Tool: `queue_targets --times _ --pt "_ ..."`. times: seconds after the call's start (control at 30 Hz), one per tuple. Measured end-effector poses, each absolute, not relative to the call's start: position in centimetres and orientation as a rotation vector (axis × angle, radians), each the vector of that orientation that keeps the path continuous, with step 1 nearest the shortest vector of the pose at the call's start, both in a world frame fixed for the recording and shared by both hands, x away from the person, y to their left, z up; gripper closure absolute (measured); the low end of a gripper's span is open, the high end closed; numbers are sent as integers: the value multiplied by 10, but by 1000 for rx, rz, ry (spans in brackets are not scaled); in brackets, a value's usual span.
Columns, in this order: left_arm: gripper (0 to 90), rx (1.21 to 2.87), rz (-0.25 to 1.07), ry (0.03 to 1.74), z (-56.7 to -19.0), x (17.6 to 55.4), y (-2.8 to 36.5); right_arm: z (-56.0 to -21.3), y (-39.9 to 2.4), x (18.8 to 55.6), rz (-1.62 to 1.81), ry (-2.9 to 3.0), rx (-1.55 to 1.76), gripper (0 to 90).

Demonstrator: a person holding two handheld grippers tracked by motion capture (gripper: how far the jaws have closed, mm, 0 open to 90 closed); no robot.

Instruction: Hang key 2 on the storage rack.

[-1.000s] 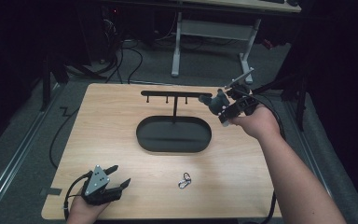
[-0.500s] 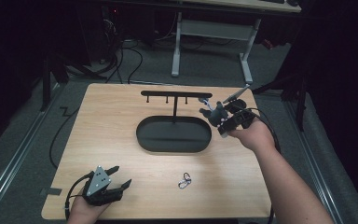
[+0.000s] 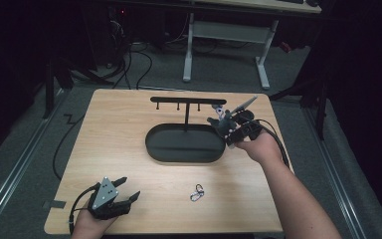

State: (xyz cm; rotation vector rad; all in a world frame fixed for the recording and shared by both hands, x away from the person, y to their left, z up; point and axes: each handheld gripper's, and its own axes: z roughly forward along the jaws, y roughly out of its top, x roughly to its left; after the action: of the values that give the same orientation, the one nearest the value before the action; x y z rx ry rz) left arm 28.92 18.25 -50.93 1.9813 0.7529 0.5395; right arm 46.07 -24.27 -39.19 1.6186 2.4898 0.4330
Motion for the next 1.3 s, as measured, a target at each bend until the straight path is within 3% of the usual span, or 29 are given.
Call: queue_targets --times 0.4,0.57,0.73,1.07,1.3 --pt "340 1994 547 750 -510 289 182 -417 -236 473 494 2474 1665 452" --pt "341 2002 548 743 -511 289 181 -426 -237 475 506 2458 1676 369" --pt "343 2000 540 747 -511 289 181 -423 -240 471 545 2437 1681 355" --pt "351 2008 508 740 -510 289 176 -418 -244 423 654 2431 1533 412" --pt "358 2008 502 733 -508 287 174 -453 -257 365 868 2346 1467 475"
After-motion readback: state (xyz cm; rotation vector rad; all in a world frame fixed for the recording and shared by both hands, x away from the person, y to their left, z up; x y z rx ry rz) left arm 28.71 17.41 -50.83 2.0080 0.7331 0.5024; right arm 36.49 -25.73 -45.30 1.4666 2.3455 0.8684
